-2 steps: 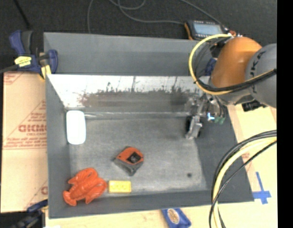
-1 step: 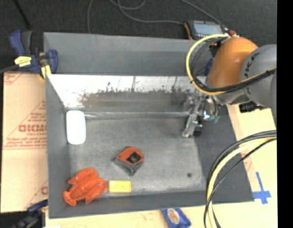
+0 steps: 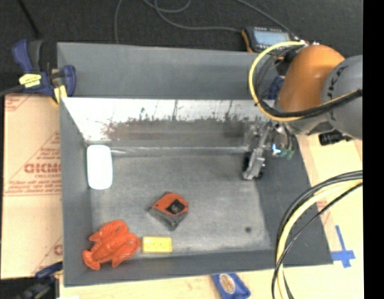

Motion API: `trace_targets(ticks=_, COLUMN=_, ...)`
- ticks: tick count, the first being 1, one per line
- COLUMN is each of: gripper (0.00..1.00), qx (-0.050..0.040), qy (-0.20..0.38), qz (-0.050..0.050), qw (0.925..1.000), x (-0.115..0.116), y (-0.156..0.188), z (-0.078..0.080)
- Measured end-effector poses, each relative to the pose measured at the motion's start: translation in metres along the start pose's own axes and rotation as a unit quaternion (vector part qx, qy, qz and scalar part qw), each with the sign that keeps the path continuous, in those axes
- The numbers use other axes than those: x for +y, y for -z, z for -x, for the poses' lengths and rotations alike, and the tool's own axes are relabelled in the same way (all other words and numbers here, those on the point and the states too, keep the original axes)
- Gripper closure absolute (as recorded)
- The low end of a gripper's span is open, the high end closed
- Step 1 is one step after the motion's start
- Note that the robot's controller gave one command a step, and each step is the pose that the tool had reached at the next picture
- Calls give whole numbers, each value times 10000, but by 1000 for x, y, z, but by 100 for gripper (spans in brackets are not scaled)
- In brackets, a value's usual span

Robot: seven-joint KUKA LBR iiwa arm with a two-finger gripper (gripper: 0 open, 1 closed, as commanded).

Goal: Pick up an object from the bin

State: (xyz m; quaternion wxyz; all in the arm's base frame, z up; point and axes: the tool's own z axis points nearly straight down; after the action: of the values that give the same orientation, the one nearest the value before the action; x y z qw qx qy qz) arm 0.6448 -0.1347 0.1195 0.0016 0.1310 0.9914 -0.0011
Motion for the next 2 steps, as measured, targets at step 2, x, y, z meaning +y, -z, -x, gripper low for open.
trace_targets(ticks=2, gripper=0, qx=-26, qy=-126, qz=16, qw=9999, x=-16, y=17, z=5)
